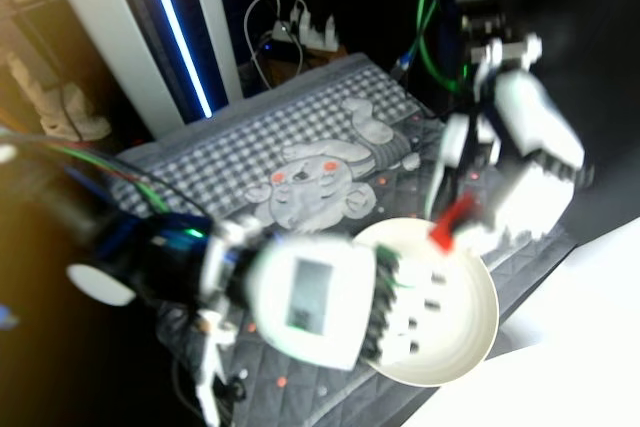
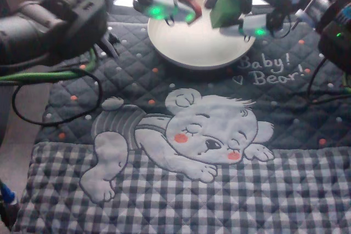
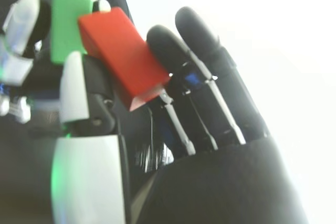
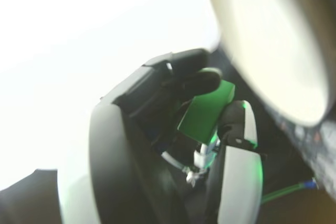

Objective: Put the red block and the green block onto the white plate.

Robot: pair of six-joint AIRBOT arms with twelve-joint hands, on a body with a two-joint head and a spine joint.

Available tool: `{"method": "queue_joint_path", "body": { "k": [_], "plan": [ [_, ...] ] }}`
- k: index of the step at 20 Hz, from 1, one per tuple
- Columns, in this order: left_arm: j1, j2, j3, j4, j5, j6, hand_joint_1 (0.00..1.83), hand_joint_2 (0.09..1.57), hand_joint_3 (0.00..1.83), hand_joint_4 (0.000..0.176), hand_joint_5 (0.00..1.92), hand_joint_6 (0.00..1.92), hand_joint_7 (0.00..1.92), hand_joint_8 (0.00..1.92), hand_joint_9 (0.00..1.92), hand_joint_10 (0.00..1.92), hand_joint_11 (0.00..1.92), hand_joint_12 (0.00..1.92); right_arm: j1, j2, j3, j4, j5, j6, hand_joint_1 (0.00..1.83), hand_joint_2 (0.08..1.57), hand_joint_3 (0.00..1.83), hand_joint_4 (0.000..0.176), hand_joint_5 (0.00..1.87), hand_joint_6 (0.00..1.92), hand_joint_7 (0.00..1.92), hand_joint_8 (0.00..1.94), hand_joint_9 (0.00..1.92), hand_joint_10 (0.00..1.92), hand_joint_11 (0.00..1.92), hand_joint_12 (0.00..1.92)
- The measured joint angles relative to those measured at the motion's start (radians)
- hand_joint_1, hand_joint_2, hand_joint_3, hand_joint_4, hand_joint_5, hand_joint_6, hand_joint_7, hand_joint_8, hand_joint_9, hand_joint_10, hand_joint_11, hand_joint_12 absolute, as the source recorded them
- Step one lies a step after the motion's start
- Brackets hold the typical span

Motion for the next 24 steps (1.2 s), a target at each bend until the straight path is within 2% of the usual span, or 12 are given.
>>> {"method": "queue_joint_path", "body": {
  "k": [2,3,4,5,6,7,8,12,18,22,23,24],
  "plan": [
    [0.02,0.0,-0.001,-0.002,0.018,-0.02,1.24,1.07,0.0,0.0,1.1,0.65,1.07,0.97,0.89,0.44,0.01,1.42,0.0,-0.009,0.0,-0.014,-0.022,0.0,1.25,1.11,0.0,0.0,0.96,0.85,1.07,1.01,1.2,0.39,0.98,1.03],
    [0.038,0.01,-0.008,-0.016,0.012,-0.029,1.14,1.1,0.0,0.0,1.01,0.92,0.98,0.17,0.88,0.28,0.27,1.36,0.0,-0.008,-0.002,-0.013,-0.024,0.0,1.03,1.12,0.0,0.0,0.76,0.4,0.85,0.13,0.96,0.06,0.71,0.78],
    [0.05,0.024,-0.019,-0.023,0.003,-0.03,1.14,1.1,0.0,0.0,1.01,0.92,0.98,0.17,0.88,0.28,0.27,1.36,0.0,-0.005,-0.005,-0.012,-0.024,0.0,1.03,1.12,0.0,0.0,0.76,0.4,0.85,0.13,0.96,0.06,0.71,0.78],
    [0.066,0.044,-0.038,-0.039,-0.004,-0.029,1.13,1.02,0.0,0.0,0.82,0.38,0.92,0.06,0.8,0.21,0.1,1.34,0.0,0.0,-0.018,-0.019,-0.024,-0.002,0.91,1.1,0.0,0.006,0.6,0.11,0.63,0.02,0.67,0.01,0.45,0.69],
    [0.081,0.072,-0.069,-0.048,-0.014,-0.029,1.09,0.96,0.0,0.0,0.76,0.05,0.87,0.01,0.79,0.18,0.28,1.3,0.0,0.02,-0.05,-0.024,-0.025,-0.002,0.76,1.05,0.0,0.062,0.41,0.0,0.38,0.0,0.37,0.0,0.16,0.64],
    [0.09,0.099,-0.106,-0.055,-0.032,-0.029,1.09,0.96,0.0,0.0,0.76,0.05,0.87,0.01,0.79,0.18,0.28,1.3,0.0,0.043,-0.082,-0.038,-0.015,0.0,0.76,1.05,0.0,0.062,0.41,0.0,0.38,0.0,0.37,0.0,0.16,0.64],
    [0.101,0.134,-0.151,-0.054,-0.07,-0.029,1.06,0.93,0.0,0.0,0.6,0.0,0.74,0.0,0.73,0.14,0.35,1.27,0.0,0.07,-0.114,-0.047,0.008,0.0,0.65,0.99,0.0,0.129,0.2,0.0,0.23,0.0,0.18,0.0,0.01,0.42],
    [0.162,0.263,-0.312,-0.055,-0.22,-0.029,1.04,0.91,0.0,0.0,0.47,0.0,0.63,0.0,0.65,0.08,0.27,1.27,-0.013,0.193,-0.243,-0.025,0.119,-0.001,0.6,0.94,0.0,0.173,0.2,0.01,0.2,0.0,0.12,0.01,0.0,0.27],
    [0.358,0.465,-0.566,-0.051,-0.449,-0.027,1.07,0.95,0.01,0.0,0.45,0.0,0.51,0.02,0.58,0.03,0.16,1.39,-0.248,0.37,-0.466,0.025,0.367,-0.003,0.62,0.95,0.0,0.095,0.24,0.0,0.24,0.0,0.16,0.0,0.0,0.28],
    [0.541,0.607,-0.74,-0.137,-0.715,0.006,0.97,0.96,0.0,0.0,0.39,0.0,0.54,0.0,0.59,0.02,0.09,1.31,-0.467,0.486,-0.596,0.163,0.601,-0.003,0.75,0.96,0.01,0.123,0.23,0.0,0.29,0.0,0.21,0.0,0.0,0.23],
    [0.577,0.625,-0.772,-0.156,-0.769,0.019,0.93,0.95,0.0,0.0,0.38,0.0,0.54,0.0,0.59,0.02,0.07,1.35,-0.509,0.5,-0.621,0.189,0.638,-0.003,0.77,1.03,0.03,0.086,0.2,0.0,0.21,0.01,0.1,0.01,0.0,0.05],
    [0.633,0.643,-0.807,-0.175,-0.848,0.024,0.87,1.01,0.02,0.0,0.38,0.0,0.55,0.01,0.62,0.03,0.13,1.39,-0.575,0.514,-0.651,0.224,0.696,-0.003,0.58,1.03,0.01,0.116,0.23,0.0,0.28,0.01,0.18,0.02,0.06,0.04]
  ]
}}
